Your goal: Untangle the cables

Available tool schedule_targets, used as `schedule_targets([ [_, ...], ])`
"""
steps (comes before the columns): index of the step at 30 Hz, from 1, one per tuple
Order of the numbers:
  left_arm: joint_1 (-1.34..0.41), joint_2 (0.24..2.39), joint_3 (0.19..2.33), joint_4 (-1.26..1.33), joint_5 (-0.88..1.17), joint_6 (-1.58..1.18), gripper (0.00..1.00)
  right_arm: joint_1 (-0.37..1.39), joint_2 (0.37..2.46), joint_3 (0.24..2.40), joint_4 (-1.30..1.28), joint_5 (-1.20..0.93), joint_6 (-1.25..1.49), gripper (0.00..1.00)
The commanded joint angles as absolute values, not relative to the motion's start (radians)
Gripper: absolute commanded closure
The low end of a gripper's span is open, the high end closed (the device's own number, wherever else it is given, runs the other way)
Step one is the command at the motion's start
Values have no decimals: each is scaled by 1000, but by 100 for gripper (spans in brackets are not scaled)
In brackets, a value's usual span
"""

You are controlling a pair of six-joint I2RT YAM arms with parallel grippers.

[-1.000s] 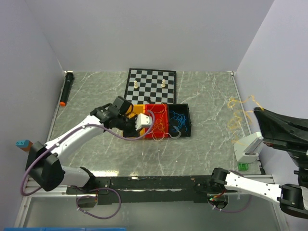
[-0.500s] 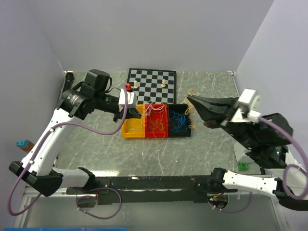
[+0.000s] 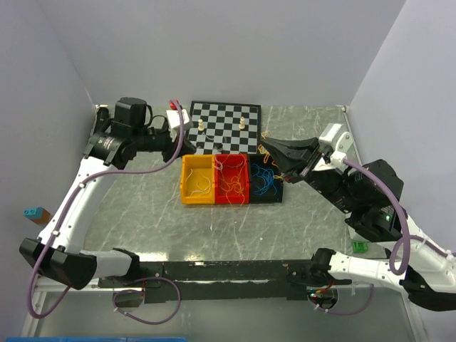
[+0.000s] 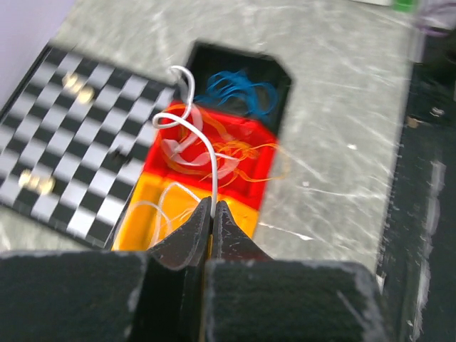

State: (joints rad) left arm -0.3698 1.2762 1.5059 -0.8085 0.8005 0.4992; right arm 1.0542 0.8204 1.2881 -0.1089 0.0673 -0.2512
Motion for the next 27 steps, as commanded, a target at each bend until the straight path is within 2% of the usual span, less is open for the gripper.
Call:
schedule_targets([
  [1,-334,1275,1445,-640,747,377,99,1003,844,1270,-41,29,-189,100],
  [12,-333,1321,1302,-562,753,396,99,847,908,1213,26,-127,-61,100],
  [27,-331,1407,1184,-500,719,437,99,762,977,1137,81,-176,24,100],
])
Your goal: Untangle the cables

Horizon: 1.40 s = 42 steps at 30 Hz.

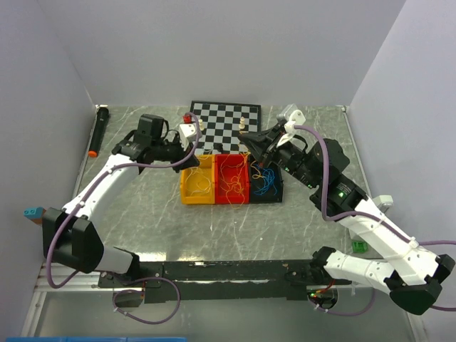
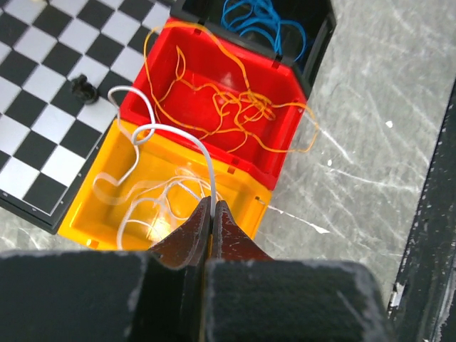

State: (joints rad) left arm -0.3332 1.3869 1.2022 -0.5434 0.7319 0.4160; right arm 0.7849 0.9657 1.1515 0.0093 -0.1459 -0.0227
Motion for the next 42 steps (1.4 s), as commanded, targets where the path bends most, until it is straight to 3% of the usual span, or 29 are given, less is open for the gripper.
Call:
schedule_targets([
  [1,-331,1413,1180,-494,718,437,99,758,982,1132,89,-181,29,100],
  [16,-304,1502,1033,-263,752,308,99,698,1150,1071,212,-250,121,100],
  [19,-304,1485,976,-189,671,290,85,681,1181,1055,235,-262,141,100],
  [24,-304,1470,942,-163,643,290,83,655,1235,1022,271,-278,179,100],
  [29,-304,1457,949,-179,653,279,73,623,1308,991,328,-307,238,100],
  [33,-304,1418,957,-209,675,284,56,607,1370,983,357,-327,276,100],
  [34,-304,1405,956,-213,680,287,45,606,1382,982,362,-328,281,100],
  [35,-304,1391,960,-224,683,293,13,606,1396,982,364,-327,285,100],
  [36,-304,1382,966,-242,689,304,3,606,1407,980,364,-328,288,100],
  [42,-285,1278,982,-255,698,287,3,606,1476,973,359,-330,308,100],
])
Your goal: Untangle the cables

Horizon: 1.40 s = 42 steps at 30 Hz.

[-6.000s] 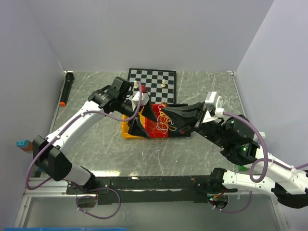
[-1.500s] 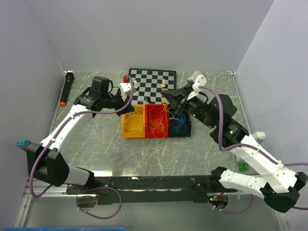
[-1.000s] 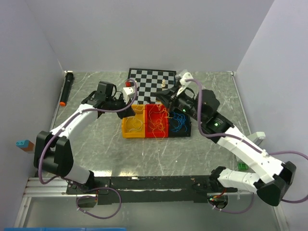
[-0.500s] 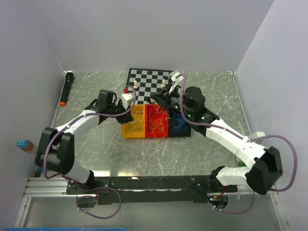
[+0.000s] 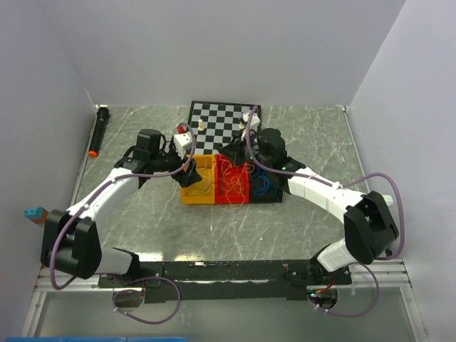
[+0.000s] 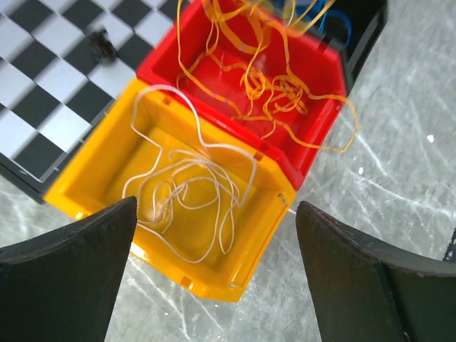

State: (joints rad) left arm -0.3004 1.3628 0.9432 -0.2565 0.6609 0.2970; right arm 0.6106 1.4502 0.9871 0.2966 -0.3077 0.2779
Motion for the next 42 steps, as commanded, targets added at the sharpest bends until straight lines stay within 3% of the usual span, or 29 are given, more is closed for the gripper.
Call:
schedule_targets([
  [1,-279,1267,997,-258,701,279,3,606,1482,973,360,-337,308,100],
  [9,-226,1287,1124,-330,726,213,3,607,1370,1060,287,-350,246,100],
  [17,-219,1393,1362,-630,758,343,3,607,1342,1057,290,-393,288,100],
  [23,-149,1312,1261,-443,657,184,3,621,1341,1038,324,-428,313,100],
  [42,-132,1229,1236,-348,421,112,3,621,1440,857,273,-203,348,100],
])
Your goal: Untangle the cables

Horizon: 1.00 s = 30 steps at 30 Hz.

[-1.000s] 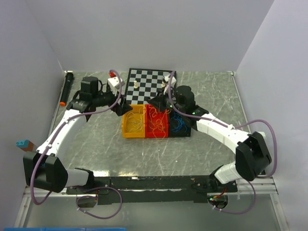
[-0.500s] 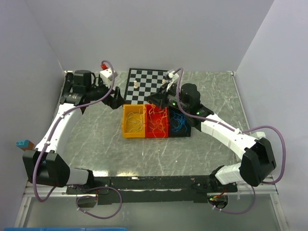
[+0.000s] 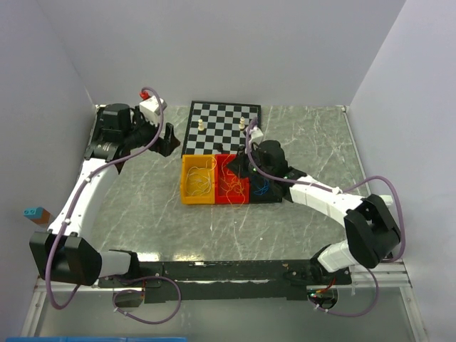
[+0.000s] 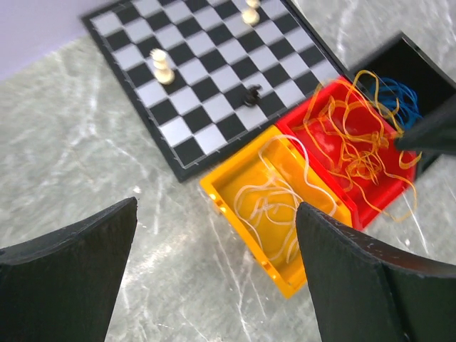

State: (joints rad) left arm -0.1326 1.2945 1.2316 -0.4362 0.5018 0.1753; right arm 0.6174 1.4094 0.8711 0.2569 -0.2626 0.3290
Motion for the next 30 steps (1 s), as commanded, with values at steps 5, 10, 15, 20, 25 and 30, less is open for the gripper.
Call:
schedule_targets([
  [5,-126,1229,1253,-333,376,8,4,623,1525,879,275,-192,365,100],
  [10,-126,1278,1246,-385,413,52,3,626,1627,986,183,-192,354,100],
  [15,-126,1256,1236,-356,364,70,3,634,1658,1051,112,-175,333,96],
  [20,-126,1244,1220,-344,370,72,3,637,1600,1104,34,-135,313,68],
  [25,-126,1235,1204,-311,324,38,3,643,1545,1147,-52,-132,302,41],
  [30,-126,1259,1236,-351,337,44,3,647,1442,1149,-90,-111,287,32],
])
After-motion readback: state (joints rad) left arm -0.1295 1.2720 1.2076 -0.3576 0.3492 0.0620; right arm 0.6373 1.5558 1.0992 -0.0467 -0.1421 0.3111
